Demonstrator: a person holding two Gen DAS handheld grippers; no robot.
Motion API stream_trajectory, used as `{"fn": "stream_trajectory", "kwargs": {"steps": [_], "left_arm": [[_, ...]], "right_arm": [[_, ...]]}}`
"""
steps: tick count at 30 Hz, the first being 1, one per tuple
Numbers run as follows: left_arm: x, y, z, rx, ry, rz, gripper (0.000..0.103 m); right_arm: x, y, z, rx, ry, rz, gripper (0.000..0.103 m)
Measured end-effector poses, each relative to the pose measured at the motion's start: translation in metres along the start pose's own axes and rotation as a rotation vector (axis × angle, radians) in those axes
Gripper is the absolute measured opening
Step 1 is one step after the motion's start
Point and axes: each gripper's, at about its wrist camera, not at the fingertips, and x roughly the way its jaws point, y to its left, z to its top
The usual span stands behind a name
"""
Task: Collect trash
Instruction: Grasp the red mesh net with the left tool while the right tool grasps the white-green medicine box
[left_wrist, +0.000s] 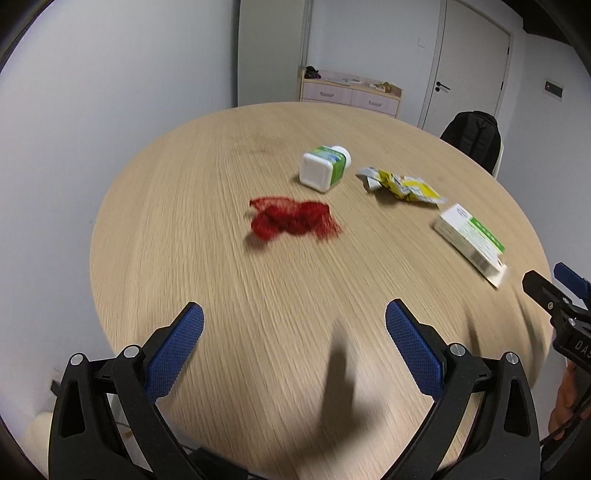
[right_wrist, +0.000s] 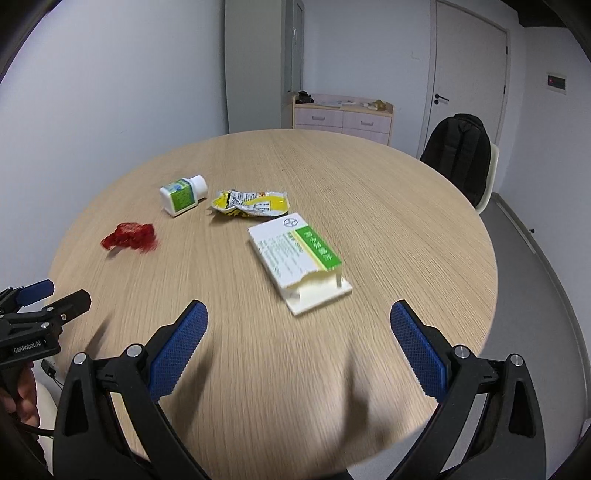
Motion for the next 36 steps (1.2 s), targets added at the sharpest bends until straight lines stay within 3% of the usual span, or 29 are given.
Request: {"fn": "stream_trajectory", "kwargs": {"steps": [12,22,25,27,30,36], "left_arm": [[0.053,0.005,0.053,0.007,0.048,-0.009,0.097],[0.086,-0.004,0.068,0.043,0.109,-0.017,0.097],[0.091,-0.004,0.072,0.043,0.111,-0.017,0.092],[0.094,-0.006,0.073,0.051,0.124,-0.019,0.087],[0.097,-0.007,0.073,0.057,0.136,-0.031,0.079],[0.104,-0.010,0.075,0.060,0.144,-0.038,0.054]], "right_arm": [[0.054,0.000,0.043,-0.003,0.084,0.020,0.095],[0.093,-0.002,0.052,0.023,0.178,0.035,0.095],[0.097,0.001,0.052,0.021,0.186,0.040,0.095],[0.101,0.005,0.053,0.013,0.193,0.051,0.088],[0.104,0.012,0.054,-0.011,0.201,0.048,0.086],[0.105,0.016,0.054,-0.024,0.209,0.018,0.073]]}}
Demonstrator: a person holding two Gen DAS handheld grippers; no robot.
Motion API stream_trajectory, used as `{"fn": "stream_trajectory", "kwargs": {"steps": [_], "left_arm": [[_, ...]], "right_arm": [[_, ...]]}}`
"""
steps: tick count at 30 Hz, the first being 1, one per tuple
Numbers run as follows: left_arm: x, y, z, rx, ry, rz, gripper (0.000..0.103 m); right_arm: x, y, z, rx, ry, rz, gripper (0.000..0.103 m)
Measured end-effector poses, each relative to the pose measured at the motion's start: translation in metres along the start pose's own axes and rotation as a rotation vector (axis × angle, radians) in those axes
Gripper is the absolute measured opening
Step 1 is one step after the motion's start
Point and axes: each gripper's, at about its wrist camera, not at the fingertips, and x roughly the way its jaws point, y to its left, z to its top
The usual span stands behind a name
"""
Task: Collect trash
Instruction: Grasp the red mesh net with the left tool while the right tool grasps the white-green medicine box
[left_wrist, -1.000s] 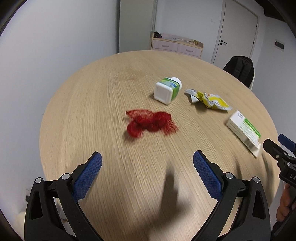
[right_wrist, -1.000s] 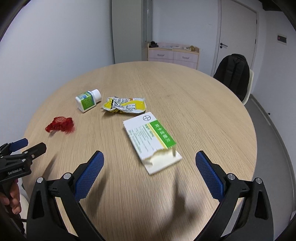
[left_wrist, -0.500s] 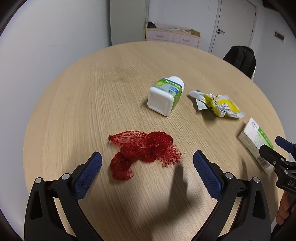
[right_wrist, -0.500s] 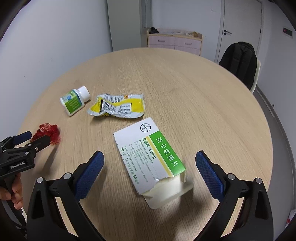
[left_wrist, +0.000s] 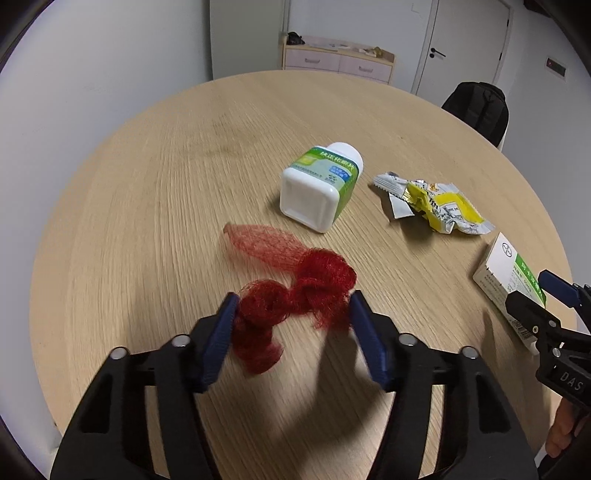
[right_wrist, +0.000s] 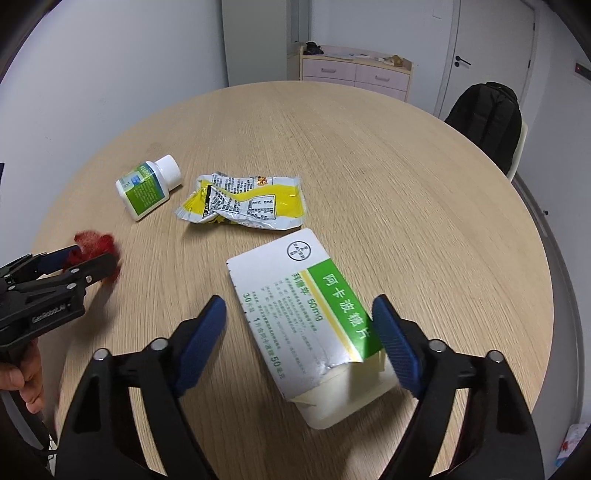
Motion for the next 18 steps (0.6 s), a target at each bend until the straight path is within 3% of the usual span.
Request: {"fn": "stream_trajectory", "kwargs": {"steps": [11,15,18], "left_arm": [[-0.0011,-0.0021,-0.0017,-0.010,0.001,-0.033,0.020],[-0.0031,-0.0010,-0.0032,-0.011,0.003,-0.051,0.021],[-0.0086,-0.0002,-0.0032,-0.017,-0.020,-0.042,0.039]], "right_arm": [[0.0007,-0.0038,-0.0029,-0.004,0.017,-0.024,0.071],[-0.0008,-0.0053,-0.0042,0.000,0.012,-0.020,0.069],[-0.0014,-0.0059,-0.0056,0.002,0.007,-0.019,0.069]]}}
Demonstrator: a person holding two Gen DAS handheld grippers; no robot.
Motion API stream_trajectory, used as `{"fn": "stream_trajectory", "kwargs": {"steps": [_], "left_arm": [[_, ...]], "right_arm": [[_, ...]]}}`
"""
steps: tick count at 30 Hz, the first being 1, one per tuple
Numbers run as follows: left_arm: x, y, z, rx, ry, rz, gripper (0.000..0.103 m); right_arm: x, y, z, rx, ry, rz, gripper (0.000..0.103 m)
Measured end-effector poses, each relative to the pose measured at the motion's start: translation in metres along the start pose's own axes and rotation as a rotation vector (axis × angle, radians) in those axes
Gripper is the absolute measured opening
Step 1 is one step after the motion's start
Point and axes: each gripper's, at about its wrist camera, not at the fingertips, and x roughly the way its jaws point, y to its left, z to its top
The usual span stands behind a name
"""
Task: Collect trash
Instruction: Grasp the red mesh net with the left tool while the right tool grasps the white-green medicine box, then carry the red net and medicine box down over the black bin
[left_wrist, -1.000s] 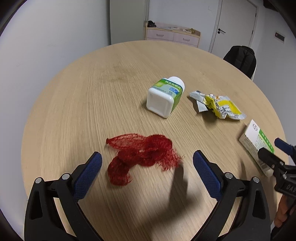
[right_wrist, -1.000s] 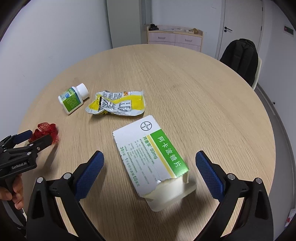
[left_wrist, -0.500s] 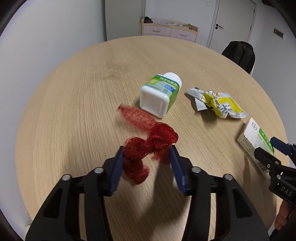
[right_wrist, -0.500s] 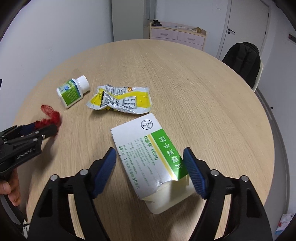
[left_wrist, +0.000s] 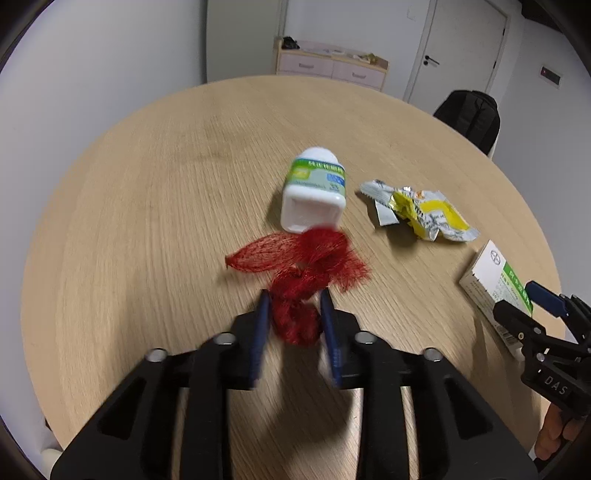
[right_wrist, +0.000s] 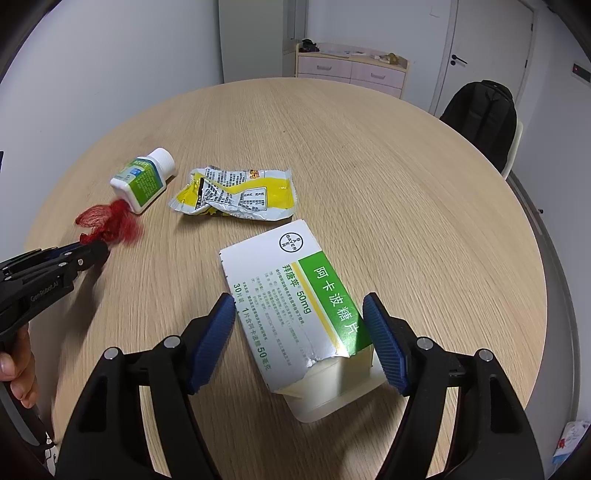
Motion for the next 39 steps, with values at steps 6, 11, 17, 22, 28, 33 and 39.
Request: {"fn": "stream_trajectory", "kwargs": {"steps": [6,11,17,22,28,33,39], "left_arm": [[-0.014,-0.004,0.008,-0.006,-0.040,0.013,0.074],[-0.004,-0.014,0.019,0.024,-0.029,0.032,0.080],[0.013,-0.017,0.020,0.026,0.016,0.012,0.048],[0.018,-0.017,0.016,0.028,0.039,-0.003,0.020],[0.012,-0.015,0.012,0.006,0.036,-0.033,0.014],[0.000,-0.016,0.002,0.012,0.020,-0.024,0.013],[-0.022,-0.019,-0.008,0.021,0.001,-0.011,0.013]], "right_arm": [[-0.001,0.000,-0.001,0.002,0.000,0.001,0.069],[-0.002,0.000,-0.001,0.005,-0.001,0.004,0.068],[-0.003,0.001,-0.002,0.004,-0.004,0.004,0.067],[-0.005,0.000,-0.003,0.014,-0.006,0.007,0.066],[-0.008,0.000,-0.006,0.027,-0.010,0.011,0.066],[-0.012,-0.002,-0.008,0.042,-0.015,0.016,0.064],[-0.015,0.000,-0.011,0.050,-0.010,0.018,0.064]]}}
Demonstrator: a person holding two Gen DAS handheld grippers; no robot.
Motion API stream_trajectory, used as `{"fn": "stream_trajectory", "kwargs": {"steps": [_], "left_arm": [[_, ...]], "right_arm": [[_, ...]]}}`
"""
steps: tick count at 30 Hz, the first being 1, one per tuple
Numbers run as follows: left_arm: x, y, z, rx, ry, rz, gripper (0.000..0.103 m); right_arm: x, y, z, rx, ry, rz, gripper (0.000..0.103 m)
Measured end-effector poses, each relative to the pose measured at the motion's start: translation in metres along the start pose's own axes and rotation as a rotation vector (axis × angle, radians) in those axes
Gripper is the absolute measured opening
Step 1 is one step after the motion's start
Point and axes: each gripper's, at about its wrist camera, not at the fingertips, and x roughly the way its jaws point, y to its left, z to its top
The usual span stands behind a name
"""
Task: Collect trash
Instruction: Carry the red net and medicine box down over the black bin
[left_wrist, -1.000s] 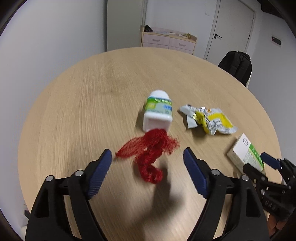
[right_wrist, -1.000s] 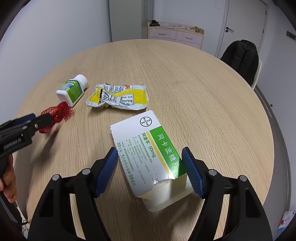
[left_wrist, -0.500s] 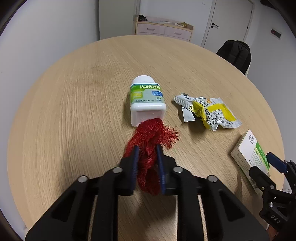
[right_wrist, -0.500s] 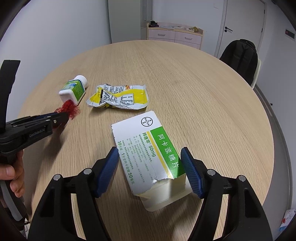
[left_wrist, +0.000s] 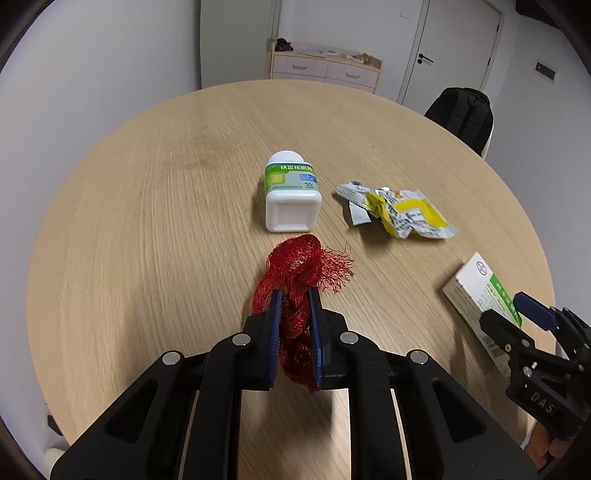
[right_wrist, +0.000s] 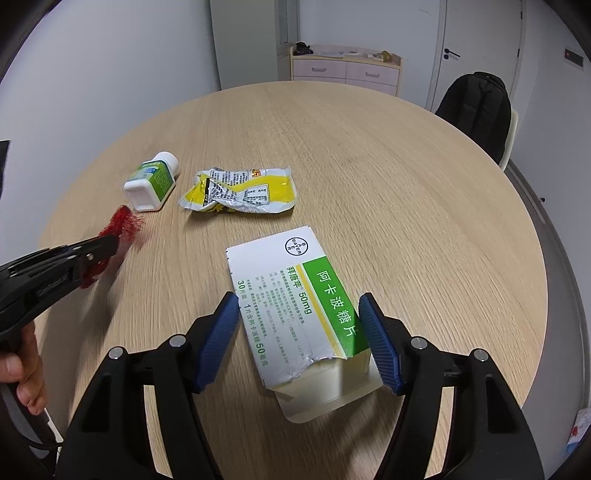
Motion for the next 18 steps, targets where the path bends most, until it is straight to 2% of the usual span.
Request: {"fn": "stream_trajectory", "kwargs": {"steps": [11,18], "left_arm": [[-0.037,-0.001,-0.025,-0.001,-0.029,0.000,0.013],[-0.059,0.001,-0.054,-0.010,-0.036,0.006,0.013]], "right_arm": [[-0.025,0.009,-0.012,0.015,-0.032,0.010,0.064],[-0.050,0.018,-0.036,0.013,-0.066,-0.006,0.064]]}}
